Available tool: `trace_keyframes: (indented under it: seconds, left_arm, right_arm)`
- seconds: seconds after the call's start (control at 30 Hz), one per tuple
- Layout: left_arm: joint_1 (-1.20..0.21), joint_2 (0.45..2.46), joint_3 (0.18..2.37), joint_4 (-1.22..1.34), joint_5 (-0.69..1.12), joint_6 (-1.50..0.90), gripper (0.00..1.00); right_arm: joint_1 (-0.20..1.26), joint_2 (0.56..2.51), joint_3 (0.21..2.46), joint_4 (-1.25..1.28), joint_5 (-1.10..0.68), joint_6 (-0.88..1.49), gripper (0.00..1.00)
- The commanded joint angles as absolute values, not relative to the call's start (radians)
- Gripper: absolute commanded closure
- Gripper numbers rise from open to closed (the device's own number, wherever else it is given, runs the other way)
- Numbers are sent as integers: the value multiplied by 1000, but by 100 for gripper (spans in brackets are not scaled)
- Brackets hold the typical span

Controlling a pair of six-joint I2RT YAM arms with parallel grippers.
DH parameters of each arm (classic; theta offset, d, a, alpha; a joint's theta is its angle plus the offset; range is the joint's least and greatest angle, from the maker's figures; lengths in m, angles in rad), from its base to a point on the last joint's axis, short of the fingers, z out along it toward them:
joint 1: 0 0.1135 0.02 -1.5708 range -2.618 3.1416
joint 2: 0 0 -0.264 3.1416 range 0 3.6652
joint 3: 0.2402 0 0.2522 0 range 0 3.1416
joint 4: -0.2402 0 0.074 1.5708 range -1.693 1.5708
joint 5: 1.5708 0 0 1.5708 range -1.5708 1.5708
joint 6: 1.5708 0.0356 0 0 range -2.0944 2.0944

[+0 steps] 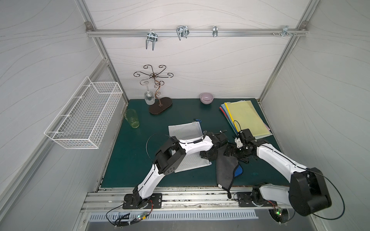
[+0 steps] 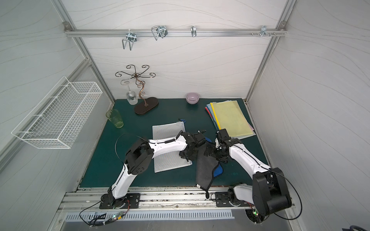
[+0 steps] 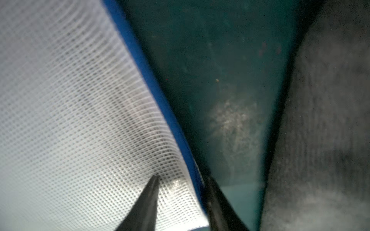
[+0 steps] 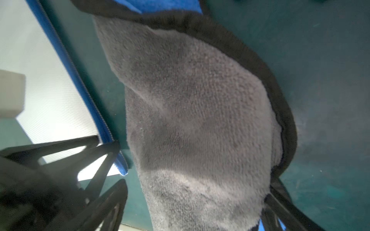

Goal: Wipe the document bag
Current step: Adjust the document bag at the center of the board.

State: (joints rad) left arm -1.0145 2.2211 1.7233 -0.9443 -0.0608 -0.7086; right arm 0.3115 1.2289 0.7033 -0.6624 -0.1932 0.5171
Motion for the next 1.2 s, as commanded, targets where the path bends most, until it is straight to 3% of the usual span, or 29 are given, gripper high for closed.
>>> trace_keyframes:
  seconds: [0.0, 0.1, 0.4, 0.7, 0.77, 0.9, 1.17]
  left_arm:
    - [-1018, 2314, 1704, -1027, -26, -701, 80]
    - [-1016, 2313, 1700, -1015, -11, -698, 99]
    - [-1007, 2049, 1660, -880, -59, -606, 100]
    - [-945, 1806, 1835, -561, 241, -537, 100]
    - [-926, 1724, 1760, -438, 257, -581, 100]
    - [-838, 1507, 1390, -142, 265, -766, 100]
    - [-729, 1281, 758, 29, 212, -995, 100]
  right_arm:
    - [286, 1182, 695, -666, -214, 490, 1]
    - [273, 1161, 690, -673, -221, 481, 1]
    - [273, 1155, 666, -649, -279, 472, 1]
    - [275, 1189, 643, -608, -285, 476, 1]
    - [276, 1196, 641, -604, -284, 476, 1]
    - [279, 1214, 634, -593, -279, 474, 1]
    - [295, 1263, 631, -563, -284, 468, 3]
